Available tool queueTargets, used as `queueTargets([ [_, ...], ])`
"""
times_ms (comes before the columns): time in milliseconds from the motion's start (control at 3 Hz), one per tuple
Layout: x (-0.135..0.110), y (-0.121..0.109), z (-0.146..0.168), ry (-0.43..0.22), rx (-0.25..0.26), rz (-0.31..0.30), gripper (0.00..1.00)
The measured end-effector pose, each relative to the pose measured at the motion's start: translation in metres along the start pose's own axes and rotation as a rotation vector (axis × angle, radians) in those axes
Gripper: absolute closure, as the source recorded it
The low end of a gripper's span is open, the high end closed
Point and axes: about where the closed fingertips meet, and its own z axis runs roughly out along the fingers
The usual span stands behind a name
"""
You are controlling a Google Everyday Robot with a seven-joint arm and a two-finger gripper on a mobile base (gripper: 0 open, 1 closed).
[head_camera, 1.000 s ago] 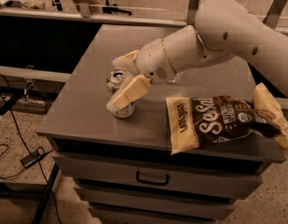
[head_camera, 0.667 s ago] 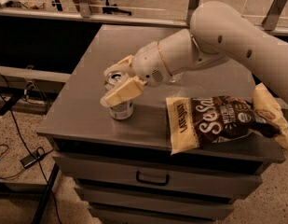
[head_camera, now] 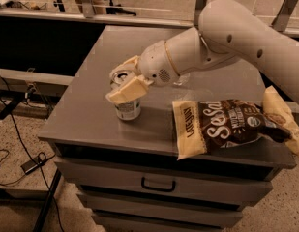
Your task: Pick 7up can
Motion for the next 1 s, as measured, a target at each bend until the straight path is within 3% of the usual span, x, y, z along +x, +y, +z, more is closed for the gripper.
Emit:
queueTargets([
  [333, -0.013, -0.009, -0.025, -0.019, 0.036, 0.003, 0.84],
  [667, -0.028, -0.014, -0.052, -0.052, 0.048, -0.012, 0.99],
  [1000, -0.032, -0.014, -0.054, -0.055, 0.048, -0.018, 1.0],
])
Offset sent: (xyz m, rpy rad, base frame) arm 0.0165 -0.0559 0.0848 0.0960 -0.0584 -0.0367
